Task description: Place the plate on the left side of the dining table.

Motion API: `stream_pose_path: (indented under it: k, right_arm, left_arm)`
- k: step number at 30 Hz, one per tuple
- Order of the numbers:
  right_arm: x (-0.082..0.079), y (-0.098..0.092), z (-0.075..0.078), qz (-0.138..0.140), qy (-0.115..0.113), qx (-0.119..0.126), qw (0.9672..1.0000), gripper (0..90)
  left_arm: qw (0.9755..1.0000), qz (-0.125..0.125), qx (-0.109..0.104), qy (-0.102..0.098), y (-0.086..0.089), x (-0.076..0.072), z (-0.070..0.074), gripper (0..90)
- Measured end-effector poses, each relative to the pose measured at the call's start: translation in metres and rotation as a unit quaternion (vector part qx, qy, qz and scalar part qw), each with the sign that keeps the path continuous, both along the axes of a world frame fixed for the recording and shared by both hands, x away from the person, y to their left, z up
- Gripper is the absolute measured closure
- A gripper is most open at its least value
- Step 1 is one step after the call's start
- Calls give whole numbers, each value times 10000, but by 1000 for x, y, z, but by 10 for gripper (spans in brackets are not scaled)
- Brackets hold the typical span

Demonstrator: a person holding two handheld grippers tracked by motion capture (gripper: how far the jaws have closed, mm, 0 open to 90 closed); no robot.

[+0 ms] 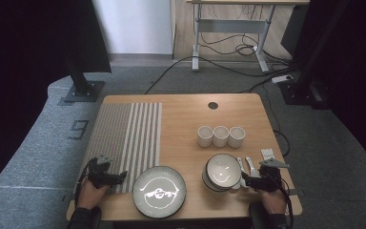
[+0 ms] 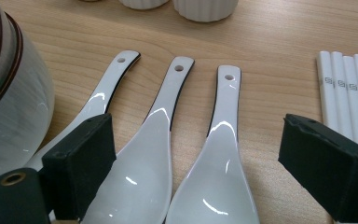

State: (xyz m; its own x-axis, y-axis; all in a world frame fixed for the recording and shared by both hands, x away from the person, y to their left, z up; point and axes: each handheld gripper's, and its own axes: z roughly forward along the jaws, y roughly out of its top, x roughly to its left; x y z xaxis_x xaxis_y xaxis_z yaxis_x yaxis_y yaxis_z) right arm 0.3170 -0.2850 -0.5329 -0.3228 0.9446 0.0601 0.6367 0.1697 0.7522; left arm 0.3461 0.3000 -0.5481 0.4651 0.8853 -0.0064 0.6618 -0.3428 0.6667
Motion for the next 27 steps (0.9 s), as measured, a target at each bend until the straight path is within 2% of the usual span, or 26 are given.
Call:
stream_pose_path:
  k: [5, 15, 22, 25, 27]
  right_arm:
    - [1, -1, 0, 18, 44, 43, 10000, 121]
    - [-1, -2, 1, 27, -27, 111, 9999, 128]
    - [-1, -4, 3, 48, 15, 302, 9995, 113]
    - [-3, -5, 9, 36, -65, 358, 9993, 109]
    - [-3, -6, 11, 42, -91, 379, 9992, 109]
  left_arm:
    - [10000, 7, 1, -1, 0, 0, 0, 6]
    - [10000, -7, -59, 16, 1, 0, 0, 2]
    - [10000, 0, -42, 36, 0, 1, 1, 0]
    - [9998, -56, -206, 29, -1, 0, 5, 12]
    - [9998, -58, -179, -3, -1, -1, 6, 12]
